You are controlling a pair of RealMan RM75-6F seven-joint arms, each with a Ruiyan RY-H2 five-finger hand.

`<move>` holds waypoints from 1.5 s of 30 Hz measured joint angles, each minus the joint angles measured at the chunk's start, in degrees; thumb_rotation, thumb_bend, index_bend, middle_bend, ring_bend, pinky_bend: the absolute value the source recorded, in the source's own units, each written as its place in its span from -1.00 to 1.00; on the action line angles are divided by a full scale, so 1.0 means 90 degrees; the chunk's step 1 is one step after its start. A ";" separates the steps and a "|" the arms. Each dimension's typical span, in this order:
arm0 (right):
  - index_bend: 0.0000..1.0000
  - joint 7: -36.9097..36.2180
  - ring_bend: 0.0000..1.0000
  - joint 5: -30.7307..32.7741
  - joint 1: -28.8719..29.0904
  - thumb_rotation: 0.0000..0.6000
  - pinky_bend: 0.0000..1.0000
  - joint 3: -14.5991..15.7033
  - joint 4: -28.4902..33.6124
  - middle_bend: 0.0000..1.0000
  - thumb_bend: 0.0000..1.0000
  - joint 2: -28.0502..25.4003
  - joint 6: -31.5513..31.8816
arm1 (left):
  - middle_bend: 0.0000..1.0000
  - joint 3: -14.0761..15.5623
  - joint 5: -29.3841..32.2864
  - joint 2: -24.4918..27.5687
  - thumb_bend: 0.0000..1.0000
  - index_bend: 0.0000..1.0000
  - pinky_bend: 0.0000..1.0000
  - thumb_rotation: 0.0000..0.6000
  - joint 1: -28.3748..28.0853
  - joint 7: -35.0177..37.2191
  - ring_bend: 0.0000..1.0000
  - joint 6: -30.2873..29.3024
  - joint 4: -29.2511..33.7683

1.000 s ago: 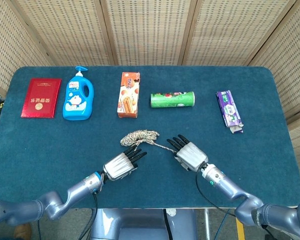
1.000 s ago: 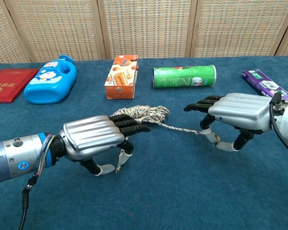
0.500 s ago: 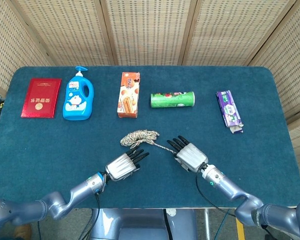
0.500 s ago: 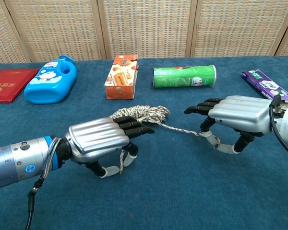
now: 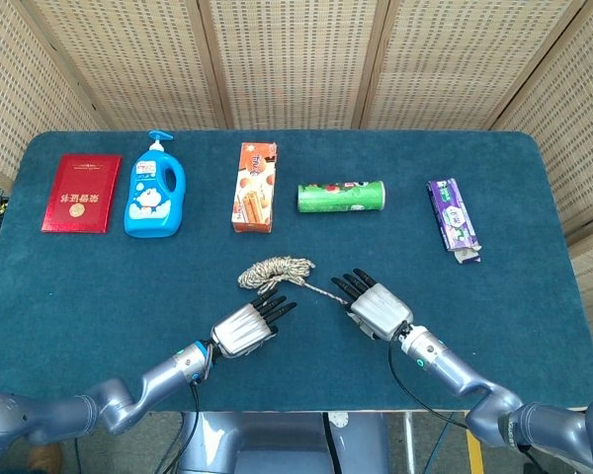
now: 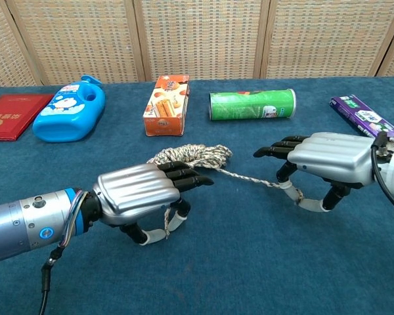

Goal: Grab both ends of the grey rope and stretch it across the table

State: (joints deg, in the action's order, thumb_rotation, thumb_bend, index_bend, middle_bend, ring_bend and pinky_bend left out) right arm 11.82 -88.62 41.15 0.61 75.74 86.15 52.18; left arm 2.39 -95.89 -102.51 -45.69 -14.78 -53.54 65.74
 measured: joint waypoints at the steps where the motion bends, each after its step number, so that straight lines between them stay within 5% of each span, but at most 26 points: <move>1: 0.23 -0.0001 -1.00 -0.0002 0.0000 1.00 -1.00 0.0002 -0.0002 -1.00 -0.11 0.0000 0.0000 | -1.00 0.0001 0.0005 -0.0008 -0.21 0.14 -1.00 1.00 -0.0002 -0.0007 -1.00 -0.0001 -0.0003; 29: 0.23 -0.0043 -1.00 -0.0048 -0.0014 1.00 -1.00 -0.0004 0.0060 -1.00 -0.11 -0.0066 0.0068 | -1.00 -0.0007 0.0125 -0.0037 -0.18 0.50 -1.00 1.00 0.0025 0.0009 -1.00 -0.0134 -0.0114; 45: 0.24 -0.0096 -1.00 -0.0042 -0.0149 1.00 -1.00 -0.0037 0.0056 -1.00 -0.11 -0.0320 0.0328 | -1.00 -0.0029 0.0151 0.1344 -0.10 0.53 -1.00 1.00 0.0309 -0.0060 -1.00 -0.0737 0.0810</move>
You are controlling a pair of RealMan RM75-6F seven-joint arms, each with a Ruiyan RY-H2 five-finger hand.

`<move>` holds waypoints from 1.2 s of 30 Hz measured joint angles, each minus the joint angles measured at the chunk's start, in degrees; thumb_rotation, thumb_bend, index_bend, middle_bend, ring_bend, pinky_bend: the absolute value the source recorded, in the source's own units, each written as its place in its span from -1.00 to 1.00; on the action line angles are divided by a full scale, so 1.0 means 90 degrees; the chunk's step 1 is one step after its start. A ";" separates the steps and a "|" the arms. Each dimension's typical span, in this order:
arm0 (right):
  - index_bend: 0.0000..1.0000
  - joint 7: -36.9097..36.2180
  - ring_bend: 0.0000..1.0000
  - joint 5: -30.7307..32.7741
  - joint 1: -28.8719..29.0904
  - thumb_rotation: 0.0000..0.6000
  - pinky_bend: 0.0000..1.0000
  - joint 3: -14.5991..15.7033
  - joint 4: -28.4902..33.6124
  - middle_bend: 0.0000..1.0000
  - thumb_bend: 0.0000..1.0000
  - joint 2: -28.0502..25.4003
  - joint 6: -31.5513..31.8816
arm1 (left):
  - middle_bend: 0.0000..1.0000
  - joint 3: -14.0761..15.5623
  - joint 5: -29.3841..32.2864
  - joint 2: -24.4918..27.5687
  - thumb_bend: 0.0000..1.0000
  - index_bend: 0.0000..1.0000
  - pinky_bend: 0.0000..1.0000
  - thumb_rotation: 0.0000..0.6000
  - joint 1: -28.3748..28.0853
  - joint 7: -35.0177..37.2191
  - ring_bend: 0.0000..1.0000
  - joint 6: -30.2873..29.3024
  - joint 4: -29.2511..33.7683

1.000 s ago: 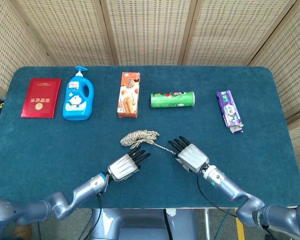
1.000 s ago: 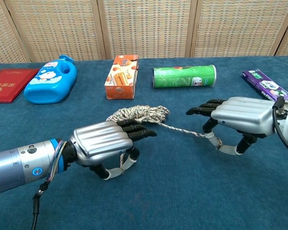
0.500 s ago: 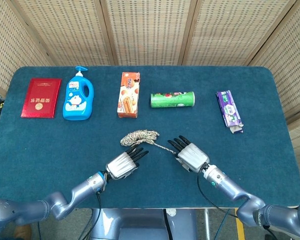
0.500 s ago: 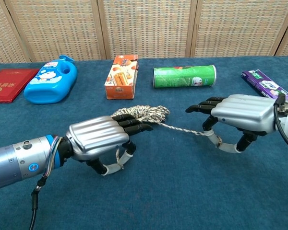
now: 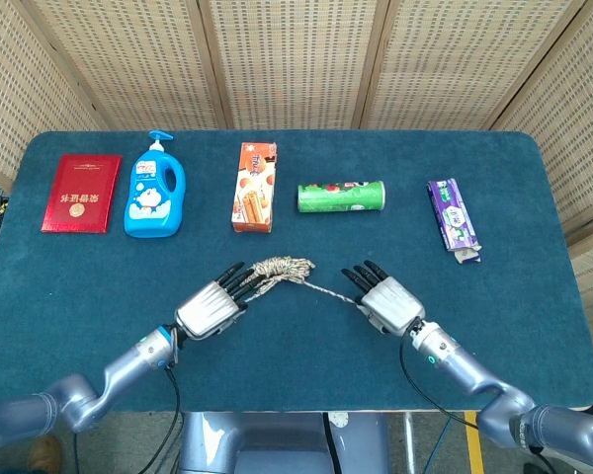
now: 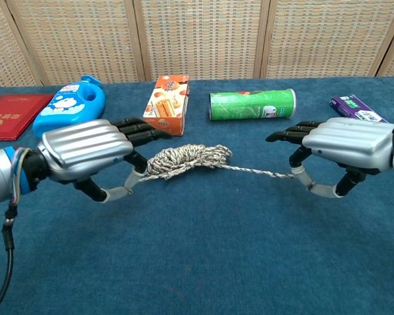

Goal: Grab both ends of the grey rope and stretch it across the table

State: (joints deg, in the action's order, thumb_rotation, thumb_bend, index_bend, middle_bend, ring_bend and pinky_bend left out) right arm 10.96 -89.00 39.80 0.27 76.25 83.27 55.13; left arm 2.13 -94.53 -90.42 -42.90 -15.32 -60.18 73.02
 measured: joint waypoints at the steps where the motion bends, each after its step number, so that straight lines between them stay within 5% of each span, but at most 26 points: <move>1: 0.24 0.0008 -1.00 0.0006 -0.0018 1.00 -1.00 -0.0003 -0.0007 -1.00 -0.11 -0.0034 0.0029 | -1.00 -0.0011 0.0044 0.0153 -0.10 0.54 -1.00 1.00 0.0039 -0.0008 -1.00 -0.0034 0.0047; 13: 0.24 0.0101 -1.00 0.0154 -0.0201 1.00 -1.00 -0.0004 -0.0125 -1.00 -0.11 -0.0336 0.0130 | -1.00 -0.0086 0.0412 0.1065 -0.08 0.54 -1.00 1.00 0.0437 0.0284 -1.00 -0.0330 -0.0034; 36: 0.24 -0.0335 -1.00 0.0503 -0.0845 1.00 -1.00 0.0086 -0.0870 -1.00 -0.11 -0.0775 0.0337 | -1.00 -0.0002 0.0450 0.1019 -0.07 0.54 -1.00 1.00 0.0909 0.2168 -1.00 -0.0578 -0.1870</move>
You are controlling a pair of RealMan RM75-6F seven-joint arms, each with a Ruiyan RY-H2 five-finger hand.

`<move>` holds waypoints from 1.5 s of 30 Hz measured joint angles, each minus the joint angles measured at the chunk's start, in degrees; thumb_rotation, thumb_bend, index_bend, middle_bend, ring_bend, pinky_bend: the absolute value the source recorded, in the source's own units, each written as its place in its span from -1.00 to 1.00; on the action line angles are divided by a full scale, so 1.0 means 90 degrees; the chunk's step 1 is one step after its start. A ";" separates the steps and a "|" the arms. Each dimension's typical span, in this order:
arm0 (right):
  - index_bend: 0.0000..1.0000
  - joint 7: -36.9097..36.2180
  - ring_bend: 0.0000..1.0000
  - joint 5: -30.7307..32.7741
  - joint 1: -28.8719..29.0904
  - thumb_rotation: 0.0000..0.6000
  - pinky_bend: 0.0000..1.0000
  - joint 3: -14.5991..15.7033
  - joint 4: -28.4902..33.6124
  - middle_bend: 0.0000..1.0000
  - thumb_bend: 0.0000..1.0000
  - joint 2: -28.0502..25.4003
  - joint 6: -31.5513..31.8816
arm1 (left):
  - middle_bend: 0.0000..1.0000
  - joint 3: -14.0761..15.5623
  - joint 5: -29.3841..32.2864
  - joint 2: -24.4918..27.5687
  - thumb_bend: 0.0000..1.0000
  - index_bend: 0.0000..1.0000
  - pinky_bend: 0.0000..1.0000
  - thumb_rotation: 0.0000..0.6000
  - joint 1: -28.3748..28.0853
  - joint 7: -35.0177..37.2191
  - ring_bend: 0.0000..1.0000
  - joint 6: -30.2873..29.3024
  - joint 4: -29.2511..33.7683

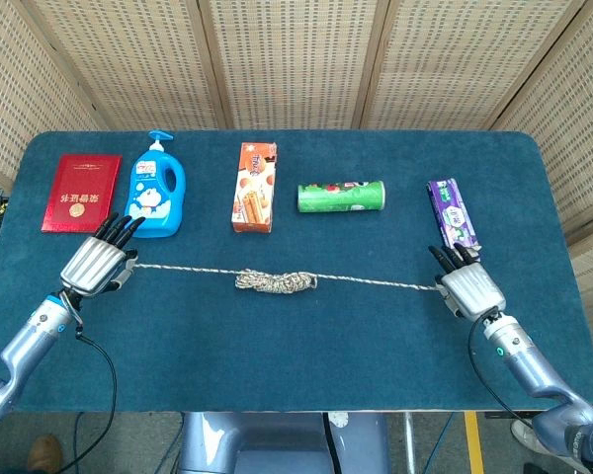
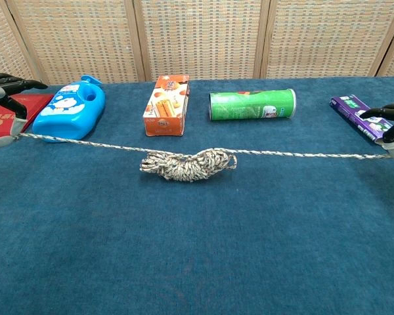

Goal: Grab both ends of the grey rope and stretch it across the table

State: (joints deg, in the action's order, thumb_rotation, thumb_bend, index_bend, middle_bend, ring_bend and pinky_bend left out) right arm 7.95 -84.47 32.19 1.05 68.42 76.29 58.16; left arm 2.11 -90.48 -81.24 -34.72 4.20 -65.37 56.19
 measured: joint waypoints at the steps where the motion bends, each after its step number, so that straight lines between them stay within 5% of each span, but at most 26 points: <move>1: 0.24 -0.0028 -1.00 -0.0022 -0.0014 1.00 -1.00 0.0010 -0.0029 -1.00 -0.11 0.0001 0.0011 | -1.00 0.0002 -0.0014 -0.0027 -0.07 0.54 -1.00 1.00 0.0005 0.0017 -1.00 0.0003 -0.0030; 8: 0.24 -0.0178 -1.00 -0.0135 -0.0052 1.00 -1.00 0.0021 -0.0189 -1.00 -0.11 0.0092 0.0054 | -1.00 -0.0039 -0.0011 -0.0051 -0.07 0.52 -1.00 1.00 0.0004 -0.0055 -1.00 0.0015 0.0004; 10: -0.02 -0.0190 -1.00 -0.0165 -0.0053 1.00 -1.00 0.0014 -0.0217 -1.00 -0.21 0.0112 0.0077 | -1.00 -0.0052 0.0006 -0.0031 -0.07 0.19 -1.00 1.00 0.0010 -0.0105 -1.00 0.0025 0.0049; 13: -0.69 -0.0179 -1.00 -0.0194 -0.0066 1.00 -1.00 -0.0006 -0.0249 -1.00 -0.78 0.0132 0.0151 | -1.00 -0.0061 0.0033 0.0013 -0.35 -0.91 -1.00 1.00 0.0022 -0.0108 -1.00 0.0051 0.0126; 14: -0.80 -0.0186 -1.00 -0.0175 -0.0086 1.00 -1.00 -0.0037 -0.0238 -1.00 -0.88 0.0138 0.0195 | -1.00 -0.0064 0.0050 0.0035 -0.46 -0.99 -1.00 1.00 0.0030 -0.0088 -1.00 0.0065 0.0167; 16: -0.97 -0.0233 -1.00 -0.0122 -0.0121 1.00 -1.00 -0.0088 -0.0162 -1.00 -0.98 0.0139 0.0250 | -1.00 -0.0077 0.0093 0.0109 -0.72 -1.00 -1.00 1.00 0.0053 0.0024 -1.00 0.0081 0.0304; 20: -1.00 -0.0409 -1.00 -0.0026 -0.0225 1.00 -1.00 -0.0232 0.0145 -1.00 -1.00 0.0101 0.0508 | -1.00 -0.0115 0.0152 0.0298 -0.99 -1.00 -1.00 1.00 0.0127 0.0382 -1.00 0.0009 0.0613; 31: -1.00 -0.0682 -1.00 -0.0193 -0.1102 1.00 -1.00 -0.0344 0.1046 -1.00 -1.00 -0.0284 0.2234 | -1.00 -0.0202 0.0391 0.1524 -1.00 -1.00 -1.00 1.00 0.1101 0.1210 -1.00 -0.1290 0.2196; 45: -1.00 -0.0430 -1.00 -0.0491 -0.2483 1.00 -1.00 -0.0067 0.1857 -1.00 -1.00 -0.0652 0.3862 | -1.00 0.0245 0.0636 0.1777 -1.00 -1.00 -1.00 1.00 0.2715 0.1154 -1.00 -0.2372 0.2981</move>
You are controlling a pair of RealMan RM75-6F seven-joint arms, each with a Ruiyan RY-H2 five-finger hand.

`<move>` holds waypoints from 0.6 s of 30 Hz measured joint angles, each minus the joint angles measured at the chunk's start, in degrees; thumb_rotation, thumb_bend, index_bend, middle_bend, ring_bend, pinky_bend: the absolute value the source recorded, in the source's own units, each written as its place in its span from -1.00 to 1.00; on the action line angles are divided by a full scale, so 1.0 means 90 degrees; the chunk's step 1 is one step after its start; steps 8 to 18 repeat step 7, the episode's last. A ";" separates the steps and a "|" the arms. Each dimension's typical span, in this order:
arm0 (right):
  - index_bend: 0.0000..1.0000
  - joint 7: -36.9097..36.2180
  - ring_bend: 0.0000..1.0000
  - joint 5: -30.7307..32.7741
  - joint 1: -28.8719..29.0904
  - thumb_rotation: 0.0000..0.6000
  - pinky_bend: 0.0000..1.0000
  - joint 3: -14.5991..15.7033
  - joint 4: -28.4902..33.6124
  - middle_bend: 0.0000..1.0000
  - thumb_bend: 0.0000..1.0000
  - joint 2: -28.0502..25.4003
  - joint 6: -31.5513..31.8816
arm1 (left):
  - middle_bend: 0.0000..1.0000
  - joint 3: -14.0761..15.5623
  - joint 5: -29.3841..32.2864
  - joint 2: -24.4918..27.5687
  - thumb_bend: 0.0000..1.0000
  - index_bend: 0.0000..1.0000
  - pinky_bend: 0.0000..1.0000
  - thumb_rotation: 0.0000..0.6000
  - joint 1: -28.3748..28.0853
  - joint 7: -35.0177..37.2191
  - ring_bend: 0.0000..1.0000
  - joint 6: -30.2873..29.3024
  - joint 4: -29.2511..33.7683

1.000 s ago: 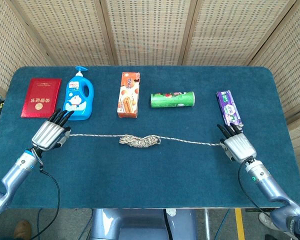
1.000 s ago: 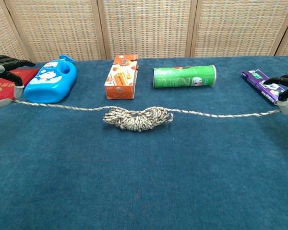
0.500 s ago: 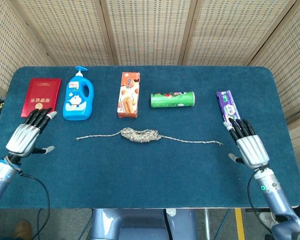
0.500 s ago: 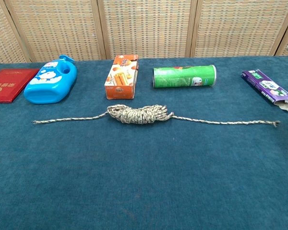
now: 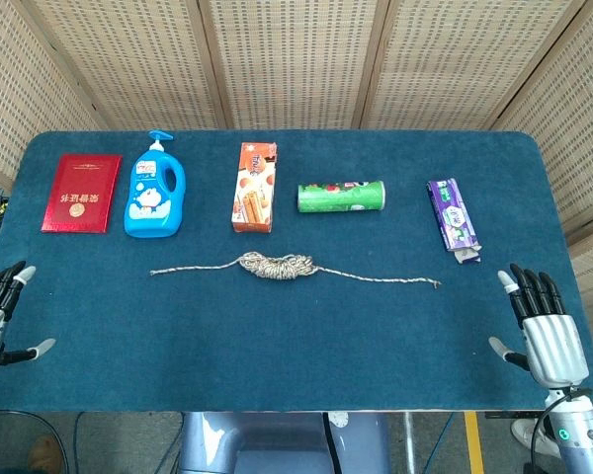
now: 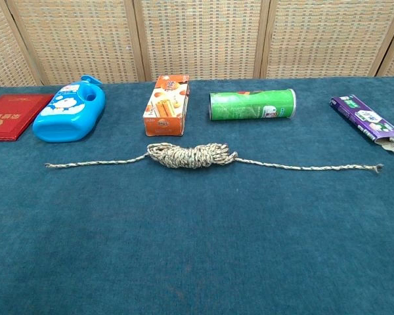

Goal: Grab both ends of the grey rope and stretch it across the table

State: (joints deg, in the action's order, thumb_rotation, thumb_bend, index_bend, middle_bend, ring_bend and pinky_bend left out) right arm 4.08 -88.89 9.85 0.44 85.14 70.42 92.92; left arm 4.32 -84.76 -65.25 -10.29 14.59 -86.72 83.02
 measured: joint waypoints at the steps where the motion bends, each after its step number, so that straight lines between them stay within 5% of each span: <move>1: -1.00 0.0057 -1.00 -0.0030 -0.0042 1.00 -1.00 0.0014 0.0011 -1.00 -1.00 -0.0001 0.0051 | -1.00 0.0011 -0.0011 -0.0008 -1.00 -1.00 -1.00 1.00 0.0038 0.0020 -1.00 -0.0014 0.0009; 18: -1.00 0.0503 -1.00 -0.0286 -0.0252 1.00 -1.00 0.0112 0.0070 -1.00 -1.00 0.0024 0.0210 | -1.00 0.0029 -0.0099 0.0001 -1.00 -1.00 -1.00 1.00 0.0156 -0.0136 -1.00 -0.0018 0.0090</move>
